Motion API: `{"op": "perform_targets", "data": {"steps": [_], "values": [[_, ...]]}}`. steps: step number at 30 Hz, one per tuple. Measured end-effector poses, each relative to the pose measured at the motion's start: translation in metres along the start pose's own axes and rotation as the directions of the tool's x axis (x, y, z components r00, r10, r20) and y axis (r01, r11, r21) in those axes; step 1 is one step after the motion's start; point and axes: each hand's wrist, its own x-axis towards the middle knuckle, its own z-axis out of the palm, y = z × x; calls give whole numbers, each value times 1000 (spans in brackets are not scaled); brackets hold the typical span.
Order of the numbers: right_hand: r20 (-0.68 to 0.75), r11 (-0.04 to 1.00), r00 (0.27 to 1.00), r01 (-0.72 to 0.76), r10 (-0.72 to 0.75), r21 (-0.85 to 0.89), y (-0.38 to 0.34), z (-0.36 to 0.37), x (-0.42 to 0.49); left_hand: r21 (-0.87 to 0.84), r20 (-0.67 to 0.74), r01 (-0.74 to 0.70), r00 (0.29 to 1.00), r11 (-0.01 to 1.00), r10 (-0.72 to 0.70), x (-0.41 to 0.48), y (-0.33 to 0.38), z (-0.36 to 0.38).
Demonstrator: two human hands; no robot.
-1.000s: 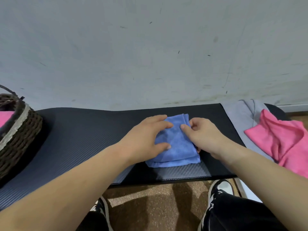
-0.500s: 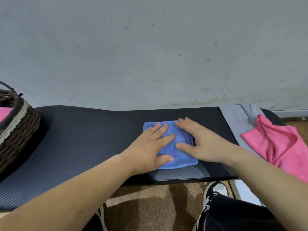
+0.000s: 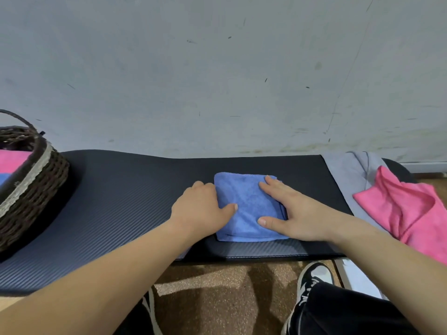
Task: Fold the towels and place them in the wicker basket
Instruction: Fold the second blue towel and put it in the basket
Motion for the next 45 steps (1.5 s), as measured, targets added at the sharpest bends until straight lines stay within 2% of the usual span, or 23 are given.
{"op": "perform_targets", "data": {"steps": [3, 8, 10, 13, 16, 20, 24, 26, 29, 31, 34, 36, 40, 43, 45], "values": [[-33, 994, 997, 60, -63, -90, -9, 2, 0, -196, 16, -1, 1000, 981, 4, -3, -6, -8], [-40, 986, 990, 130, -135, -99, -26, 9, 8, -292, -93, -21, 996, 956, -6, -11, -21, -32], [-14, 989, 992, 128, -129, -72, -31, 14, 13, -254, -118, -38, 993, 966, 8, -12, -25, -43], [19, 990, 992, 128, -127, -54, -37, 18, 19, -85, -139, -76, 988, 993, 64, -11, -25, -59], [24, 992, 992, 121, -121, -38, -39, 20, 19, -38, -133, -109, 986, 993, 103, -12, -12, -66], [20, 991, 991, 134, -134, -19, -36, 23, 21, 103, 10, -243, 970, 965, 243, -22, 17, -52], [17, 978, 978, 209, -209, 27, -31, 19, 24, 101, 117, -379, 922, 920, 368, -22, 19, -30], [-2, 984, 984, 177, -177, 19, -27, 16, 26, 143, 110, -400, 916, 905, 387, -20, 10, -28], [-33, 989, 990, 142, -140, 49, -28, 9, 26, 247, 17, -449, 888, 859, 460, -20, 1, -25], [-54, 988, 989, 141, -138, 63, -30, 8, 26, 230, 80, -461, 887, 857, 455, -19, 1, -18], [-175, 1000, 984, 9, -9, -1, -30, 5, 29, 229, 157, -485, 874, 844, 460, -16, 6, 0], [-222, 999, 974, -36, 39, 18, -33, 2, 31, 210, 149, -473, 881, 856, 450, -14, 8, 4], [-143, 999, 990, -2, 8, 43, -42, 5, 35, 202, 29, -400, 915, 894, 403, -20, 5, -5], [-124, 1000, 992, -26, 28, 15, -48, 2, 38, 320, -54, -197, 973, 927, 225, -21, 0, -19], [-120, 1000, 992, -27, 27, -1, -52, -1, 39, 283, 6, -89, 996, 955, 91, -21, -5, -23]]}}
